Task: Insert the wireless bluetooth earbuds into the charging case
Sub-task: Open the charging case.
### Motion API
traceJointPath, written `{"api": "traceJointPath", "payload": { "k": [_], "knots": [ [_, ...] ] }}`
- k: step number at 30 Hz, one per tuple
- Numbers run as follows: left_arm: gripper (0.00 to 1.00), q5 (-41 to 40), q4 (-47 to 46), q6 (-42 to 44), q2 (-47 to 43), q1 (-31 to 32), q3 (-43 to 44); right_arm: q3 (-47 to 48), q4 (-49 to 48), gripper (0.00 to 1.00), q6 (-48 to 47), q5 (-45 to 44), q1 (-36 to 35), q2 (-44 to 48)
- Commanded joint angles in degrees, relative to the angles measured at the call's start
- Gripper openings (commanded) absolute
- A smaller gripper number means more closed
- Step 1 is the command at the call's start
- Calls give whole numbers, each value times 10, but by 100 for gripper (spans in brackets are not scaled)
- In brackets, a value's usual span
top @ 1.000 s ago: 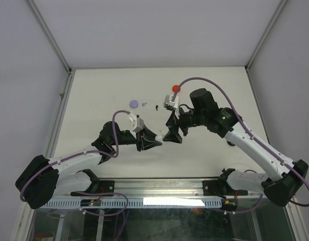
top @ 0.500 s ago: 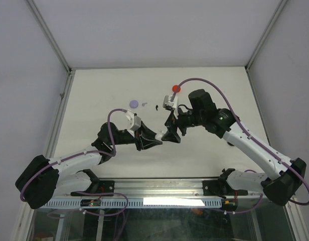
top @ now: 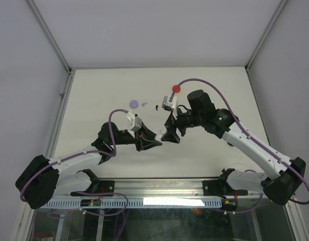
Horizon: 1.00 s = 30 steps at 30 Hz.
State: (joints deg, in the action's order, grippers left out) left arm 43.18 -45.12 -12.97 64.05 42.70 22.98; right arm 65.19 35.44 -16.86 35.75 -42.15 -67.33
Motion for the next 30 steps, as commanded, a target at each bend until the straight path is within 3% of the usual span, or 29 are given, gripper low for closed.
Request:
{"api": "traceJointPath", "payload": {
  "k": [1, 25, 30],
  "knots": [
    [0, 45, -11, 31, -15, 5, 4, 18, -32, 75, 6, -30, 1, 16],
    [0, 76, -10, 64, -37, 5, -15, 29, -18, 74, 21, -53, 1, -4],
    [0, 35, -7, 71, -42, 5, -24, 33, -22, 74, 28, -33, 1, -4]
  ]
}}
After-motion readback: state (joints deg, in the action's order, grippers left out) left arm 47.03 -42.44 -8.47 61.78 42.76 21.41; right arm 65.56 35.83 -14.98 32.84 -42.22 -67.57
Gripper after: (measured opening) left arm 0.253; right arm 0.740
